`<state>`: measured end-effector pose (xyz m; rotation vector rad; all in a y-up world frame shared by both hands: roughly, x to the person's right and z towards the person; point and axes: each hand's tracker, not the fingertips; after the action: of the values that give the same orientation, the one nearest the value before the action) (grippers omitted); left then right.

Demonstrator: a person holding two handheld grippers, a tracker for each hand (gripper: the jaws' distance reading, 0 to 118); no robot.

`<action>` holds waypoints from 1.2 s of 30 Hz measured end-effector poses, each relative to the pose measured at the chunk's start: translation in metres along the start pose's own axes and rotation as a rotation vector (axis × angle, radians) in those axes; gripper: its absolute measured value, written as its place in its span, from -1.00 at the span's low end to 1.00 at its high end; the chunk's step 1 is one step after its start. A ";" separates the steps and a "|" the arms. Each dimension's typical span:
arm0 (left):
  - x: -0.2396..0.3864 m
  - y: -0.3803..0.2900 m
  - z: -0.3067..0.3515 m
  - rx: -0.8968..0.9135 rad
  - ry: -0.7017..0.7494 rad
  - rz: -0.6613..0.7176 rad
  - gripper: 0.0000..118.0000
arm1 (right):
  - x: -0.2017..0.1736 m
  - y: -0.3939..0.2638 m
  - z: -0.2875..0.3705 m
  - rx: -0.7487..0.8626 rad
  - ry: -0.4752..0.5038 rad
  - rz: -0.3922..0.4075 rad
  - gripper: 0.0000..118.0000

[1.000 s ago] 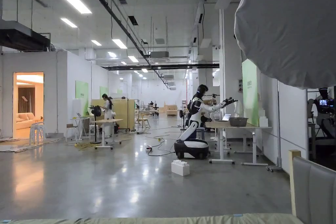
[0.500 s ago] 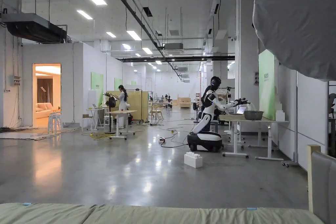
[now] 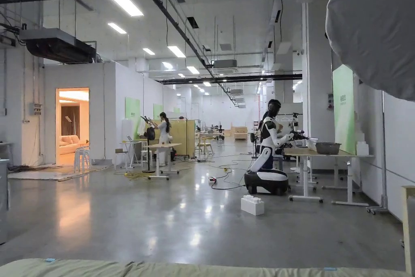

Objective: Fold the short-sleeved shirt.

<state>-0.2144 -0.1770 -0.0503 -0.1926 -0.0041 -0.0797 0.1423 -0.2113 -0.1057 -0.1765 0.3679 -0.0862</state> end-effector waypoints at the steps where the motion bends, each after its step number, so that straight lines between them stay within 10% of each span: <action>1: 0.001 0.000 0.002 0.018 -0.009 -0.002 1.00 | 0.001 0.000 0.000 0.004 0.002 -0.009 1.00; 36: 0.025 0.010 -0.006 0.093 -0.031 -0.009 1.00 | -0.028 0.002 -0.008 -0.010 0.024 0.081 1.00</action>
<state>-0.1887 -0.1708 -0.0578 -0.1005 -0.0392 -0.0850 0.1135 -0.2074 -0.1038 -0.1708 0.3994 -0.0067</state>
